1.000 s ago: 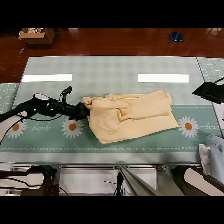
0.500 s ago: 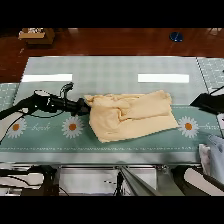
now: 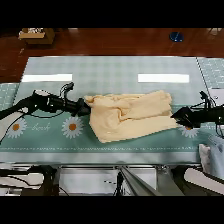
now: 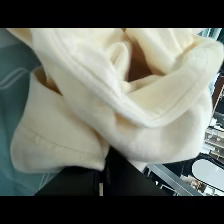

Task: Fold the shirts.

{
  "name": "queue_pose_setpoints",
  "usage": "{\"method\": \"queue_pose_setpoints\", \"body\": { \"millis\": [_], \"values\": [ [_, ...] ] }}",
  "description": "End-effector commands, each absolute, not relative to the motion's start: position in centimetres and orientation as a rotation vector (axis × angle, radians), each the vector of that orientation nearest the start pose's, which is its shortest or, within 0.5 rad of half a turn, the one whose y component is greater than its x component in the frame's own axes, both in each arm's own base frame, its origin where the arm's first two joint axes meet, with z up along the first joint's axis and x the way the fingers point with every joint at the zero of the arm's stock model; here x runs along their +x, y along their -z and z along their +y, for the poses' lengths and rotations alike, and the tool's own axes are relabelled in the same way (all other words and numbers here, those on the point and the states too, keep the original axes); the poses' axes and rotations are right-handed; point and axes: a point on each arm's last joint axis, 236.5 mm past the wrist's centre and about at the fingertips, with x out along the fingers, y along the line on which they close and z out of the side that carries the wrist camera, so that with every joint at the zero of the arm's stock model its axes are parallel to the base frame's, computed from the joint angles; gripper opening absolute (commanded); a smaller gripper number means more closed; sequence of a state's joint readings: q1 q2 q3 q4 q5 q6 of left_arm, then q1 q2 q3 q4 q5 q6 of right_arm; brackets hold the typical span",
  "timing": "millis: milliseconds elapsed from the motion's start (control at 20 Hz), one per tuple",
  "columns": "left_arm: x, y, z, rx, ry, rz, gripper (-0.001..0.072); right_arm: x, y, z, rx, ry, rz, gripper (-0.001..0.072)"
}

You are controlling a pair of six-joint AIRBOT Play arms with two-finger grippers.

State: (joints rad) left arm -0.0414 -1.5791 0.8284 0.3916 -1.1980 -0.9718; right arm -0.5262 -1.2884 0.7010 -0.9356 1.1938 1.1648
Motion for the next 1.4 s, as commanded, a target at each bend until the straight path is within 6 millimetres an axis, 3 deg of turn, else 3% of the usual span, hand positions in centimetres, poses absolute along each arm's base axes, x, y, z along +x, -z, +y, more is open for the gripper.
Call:
{"method": "queue_pose_setpoints", "body": {
  "millis": [0, 200, 350, 450, 650, 750, 950, 1200, 1350],
  "values": [
    [31.1, 6.7, -21.8, -0.854, 0.786, 1.465, 0.0027, 27.9, 10.0, -0.4, 0.837, -0.152, 1.432, 0.0553],
    [31.0, 6.6, -21.8, -0.855, 0.789, 1.466, 0.0027, 28.4, 10.5, -0.1, 0.872, -0.156, 1.421, 0.0546],
    [31.0, 6.6, -21.8, -0.855, 0.789, 1.466, 0.0027, 29.8, 8.1, 0.3, 0.885, -0.25, 1.348, 0.0544],
    [31.0, 6.6, -21.8, -0.855, 0.789, 1.466, 0.0027, 30.3, 7.0, -0.9, 0.86, -0.22, 1.323, 0.0543],
    [31.0, 6.6, -21.8, -0.855, 0.789, 1.466, 0.0028, 28.2, 8.4, -1.2, 0.791, -0.175, 1.43, 0.0543],
    [31.0, 6.6, -21.8, -0.854, 0.789, 1.465, 0.0027, 27.5, 9.3, -0.3, 0.722, -0.189, 1.478, 0.0543],
    [31.5, 6.3, -21.8, -0.848, 0.795, 1.451, 0.0027, 28.1, 10.7, 2.0, 0.67, -0.172, 1.482, 0.0531],
    [32.2, 5.8, -21.9, -0.839, 0.802, 1.433, 0.0027, 28.9, 10.1, 5.7, 0.67, -0.246, 1.474, 0.0526],
    [32.1, 5.8, -21.9, -0.839, 0.801, 1.434, 0.0027, 28.7, 9.8, 7.7, 0.659, -0.29, 1.488, 0.0469]
  ]
}}
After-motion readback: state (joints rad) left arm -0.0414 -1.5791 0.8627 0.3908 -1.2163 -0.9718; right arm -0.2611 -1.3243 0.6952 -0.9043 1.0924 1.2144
